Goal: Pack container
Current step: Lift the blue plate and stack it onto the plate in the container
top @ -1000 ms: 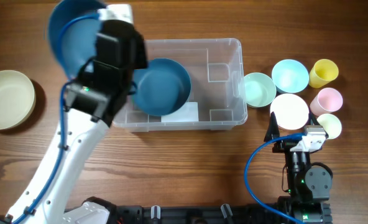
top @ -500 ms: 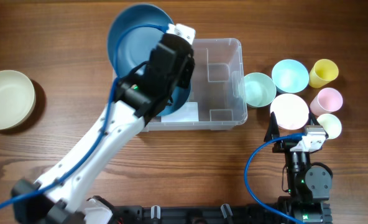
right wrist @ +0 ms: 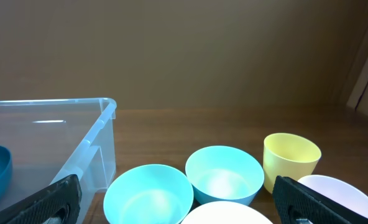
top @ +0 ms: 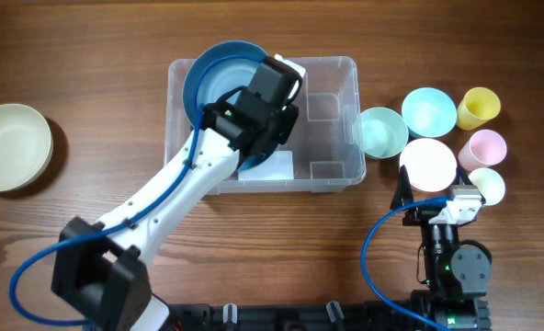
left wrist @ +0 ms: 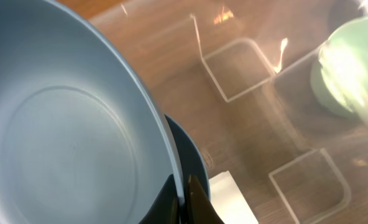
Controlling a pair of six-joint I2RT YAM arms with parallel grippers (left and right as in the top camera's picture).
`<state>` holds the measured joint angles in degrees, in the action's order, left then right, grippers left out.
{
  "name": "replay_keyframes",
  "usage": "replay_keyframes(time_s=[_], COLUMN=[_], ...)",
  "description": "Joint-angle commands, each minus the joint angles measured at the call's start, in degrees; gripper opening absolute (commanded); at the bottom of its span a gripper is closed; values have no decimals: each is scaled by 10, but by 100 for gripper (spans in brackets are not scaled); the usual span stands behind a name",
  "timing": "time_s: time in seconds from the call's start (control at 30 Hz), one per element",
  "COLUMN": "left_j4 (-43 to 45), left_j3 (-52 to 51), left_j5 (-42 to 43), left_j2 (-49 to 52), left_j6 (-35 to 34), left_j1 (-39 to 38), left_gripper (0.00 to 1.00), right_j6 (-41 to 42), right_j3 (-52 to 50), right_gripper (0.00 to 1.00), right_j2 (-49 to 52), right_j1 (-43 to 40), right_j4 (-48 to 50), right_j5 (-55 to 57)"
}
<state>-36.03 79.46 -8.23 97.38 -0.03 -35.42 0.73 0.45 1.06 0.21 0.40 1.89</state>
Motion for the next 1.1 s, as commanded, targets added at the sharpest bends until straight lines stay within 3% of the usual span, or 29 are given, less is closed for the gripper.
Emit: replay_keyframes(time_s=[0.0,1.07], left_j4=[2,-28], left_j3=[11,11], left_j5=[12,11], left_j2=[26,88], left_j6=[13,13], left_j1=[-2,4], left_gripper=[4,4], right_j6=[-6,-6], right_j3=[-2,-2], right_gripper=[100,100], right_j2=[-3,-3], right_j1=[-2,-2], right_j4=[2,2], right_j5=[-7,-7])
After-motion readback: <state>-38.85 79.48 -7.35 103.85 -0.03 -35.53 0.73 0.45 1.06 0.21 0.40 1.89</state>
